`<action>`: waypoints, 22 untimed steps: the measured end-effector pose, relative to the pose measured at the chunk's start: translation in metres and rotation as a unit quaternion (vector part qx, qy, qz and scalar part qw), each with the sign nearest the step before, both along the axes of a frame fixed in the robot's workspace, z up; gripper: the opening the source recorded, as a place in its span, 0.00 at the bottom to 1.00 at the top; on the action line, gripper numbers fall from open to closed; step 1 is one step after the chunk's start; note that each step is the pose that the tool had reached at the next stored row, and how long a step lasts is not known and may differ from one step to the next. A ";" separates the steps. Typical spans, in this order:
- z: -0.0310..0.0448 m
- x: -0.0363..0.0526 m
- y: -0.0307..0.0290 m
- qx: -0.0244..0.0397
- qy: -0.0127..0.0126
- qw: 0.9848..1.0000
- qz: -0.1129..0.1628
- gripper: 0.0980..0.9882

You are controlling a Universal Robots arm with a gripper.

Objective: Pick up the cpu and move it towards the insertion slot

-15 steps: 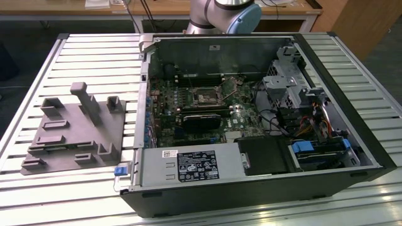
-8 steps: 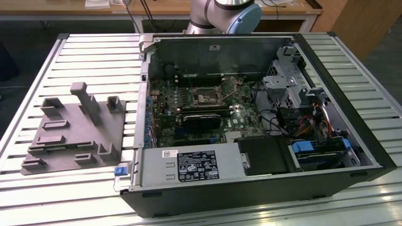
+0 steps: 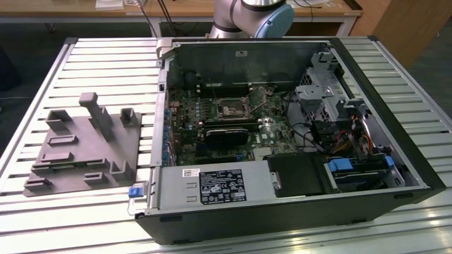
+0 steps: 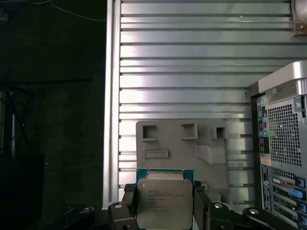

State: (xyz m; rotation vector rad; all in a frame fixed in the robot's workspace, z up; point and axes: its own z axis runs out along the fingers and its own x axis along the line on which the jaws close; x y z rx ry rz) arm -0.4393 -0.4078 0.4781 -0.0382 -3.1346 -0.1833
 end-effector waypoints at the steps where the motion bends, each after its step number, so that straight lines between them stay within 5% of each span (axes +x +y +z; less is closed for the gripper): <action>1: 0.0016 0.0000 0.0000 0.000 0.000 1.000 0.000 0.51; 9: 0.0101 0.0029 -0.0001 0.002 0.000 1.000 0.000 0.51; 22: 0.0071 0.0516 0.0000 0.002 0.000 1.000 0.000 0.51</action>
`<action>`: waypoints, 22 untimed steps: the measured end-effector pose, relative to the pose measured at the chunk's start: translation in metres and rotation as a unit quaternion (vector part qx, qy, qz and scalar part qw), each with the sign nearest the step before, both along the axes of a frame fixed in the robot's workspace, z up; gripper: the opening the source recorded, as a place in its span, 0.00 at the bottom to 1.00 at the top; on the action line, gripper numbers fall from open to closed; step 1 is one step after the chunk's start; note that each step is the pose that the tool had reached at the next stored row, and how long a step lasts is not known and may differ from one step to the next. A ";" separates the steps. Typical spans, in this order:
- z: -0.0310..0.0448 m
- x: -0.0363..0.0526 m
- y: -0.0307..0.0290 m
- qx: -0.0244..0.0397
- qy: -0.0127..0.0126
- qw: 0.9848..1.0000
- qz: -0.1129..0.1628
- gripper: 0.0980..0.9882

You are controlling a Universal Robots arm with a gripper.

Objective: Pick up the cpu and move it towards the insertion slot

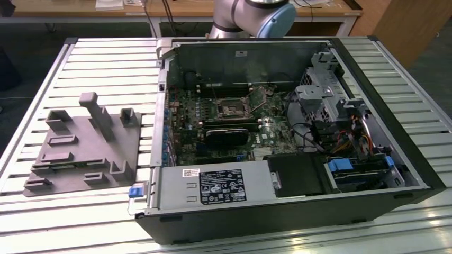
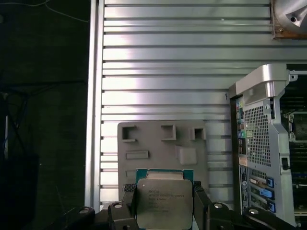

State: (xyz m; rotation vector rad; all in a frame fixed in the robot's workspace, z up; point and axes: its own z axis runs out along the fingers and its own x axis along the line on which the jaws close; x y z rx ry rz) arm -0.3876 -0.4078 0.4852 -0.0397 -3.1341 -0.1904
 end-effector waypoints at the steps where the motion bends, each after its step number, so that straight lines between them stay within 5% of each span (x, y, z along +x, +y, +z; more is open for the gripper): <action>1: -0.0001 0.0037 0.0000 0.000 0.000 1.000 0.000 0.51; 22: -0.0012 0.0638 0.0000 0.003 0.000 1.000 0.000 0.51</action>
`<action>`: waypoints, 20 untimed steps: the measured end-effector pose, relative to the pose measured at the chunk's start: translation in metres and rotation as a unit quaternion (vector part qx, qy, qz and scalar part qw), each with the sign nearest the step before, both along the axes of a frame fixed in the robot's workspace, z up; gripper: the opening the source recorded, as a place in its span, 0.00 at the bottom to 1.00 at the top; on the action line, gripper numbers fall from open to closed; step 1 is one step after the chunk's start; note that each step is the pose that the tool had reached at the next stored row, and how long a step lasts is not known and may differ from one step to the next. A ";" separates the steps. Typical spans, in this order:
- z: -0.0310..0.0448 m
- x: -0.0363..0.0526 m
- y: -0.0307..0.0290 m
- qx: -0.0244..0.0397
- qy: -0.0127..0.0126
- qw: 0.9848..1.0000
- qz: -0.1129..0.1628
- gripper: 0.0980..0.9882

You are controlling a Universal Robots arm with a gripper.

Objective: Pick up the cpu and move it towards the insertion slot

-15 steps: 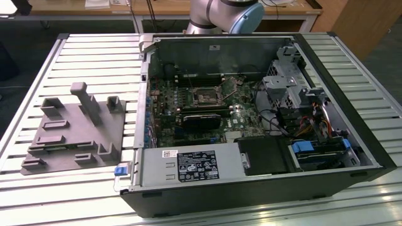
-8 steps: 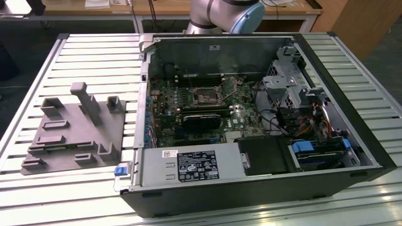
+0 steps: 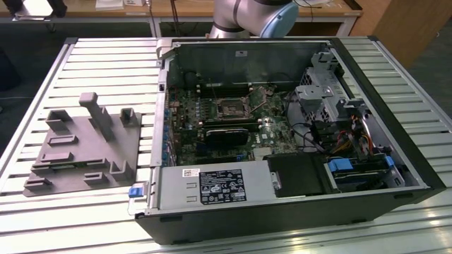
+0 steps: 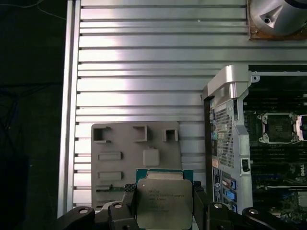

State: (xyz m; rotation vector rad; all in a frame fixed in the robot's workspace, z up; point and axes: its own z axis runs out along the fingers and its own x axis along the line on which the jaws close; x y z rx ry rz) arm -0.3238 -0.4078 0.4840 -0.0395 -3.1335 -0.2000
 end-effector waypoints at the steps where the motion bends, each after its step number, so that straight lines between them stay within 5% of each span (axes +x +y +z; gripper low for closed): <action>1: 0.0000 0.0025 0.0000 0.000 0.000 1.000 0.000 0.51; 20: -0.0008 0.0424 0.0002 0.004 0.000 1.000 0.000 0.51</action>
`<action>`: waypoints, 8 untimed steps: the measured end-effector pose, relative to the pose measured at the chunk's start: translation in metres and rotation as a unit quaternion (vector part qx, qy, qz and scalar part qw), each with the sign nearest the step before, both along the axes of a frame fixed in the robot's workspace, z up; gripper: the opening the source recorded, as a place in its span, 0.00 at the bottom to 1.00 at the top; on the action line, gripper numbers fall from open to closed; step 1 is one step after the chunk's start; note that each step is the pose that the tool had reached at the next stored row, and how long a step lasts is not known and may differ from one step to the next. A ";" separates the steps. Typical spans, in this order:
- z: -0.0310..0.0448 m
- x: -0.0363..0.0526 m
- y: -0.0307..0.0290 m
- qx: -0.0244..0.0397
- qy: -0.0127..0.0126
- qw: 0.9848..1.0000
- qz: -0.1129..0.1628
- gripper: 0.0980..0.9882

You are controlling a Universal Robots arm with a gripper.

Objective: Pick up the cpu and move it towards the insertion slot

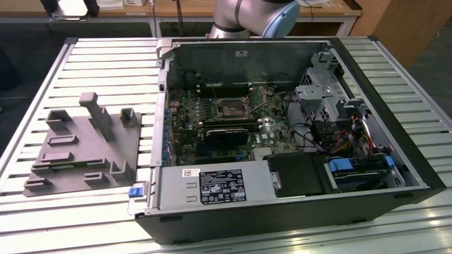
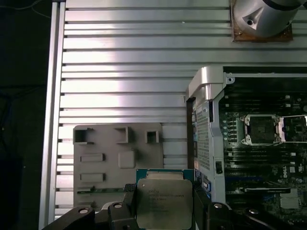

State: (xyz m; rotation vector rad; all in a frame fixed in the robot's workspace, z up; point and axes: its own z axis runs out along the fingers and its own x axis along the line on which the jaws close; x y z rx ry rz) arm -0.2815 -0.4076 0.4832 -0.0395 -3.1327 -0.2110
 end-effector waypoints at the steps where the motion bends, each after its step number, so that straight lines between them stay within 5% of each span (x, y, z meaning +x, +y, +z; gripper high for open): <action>1: 0.0000 0.0022 0.0000 0.000 0.000 1.000 0.000 0.51; 8: -0.0002 0.0158 0.0002 0.001 0.000 1.000 0.000 0.51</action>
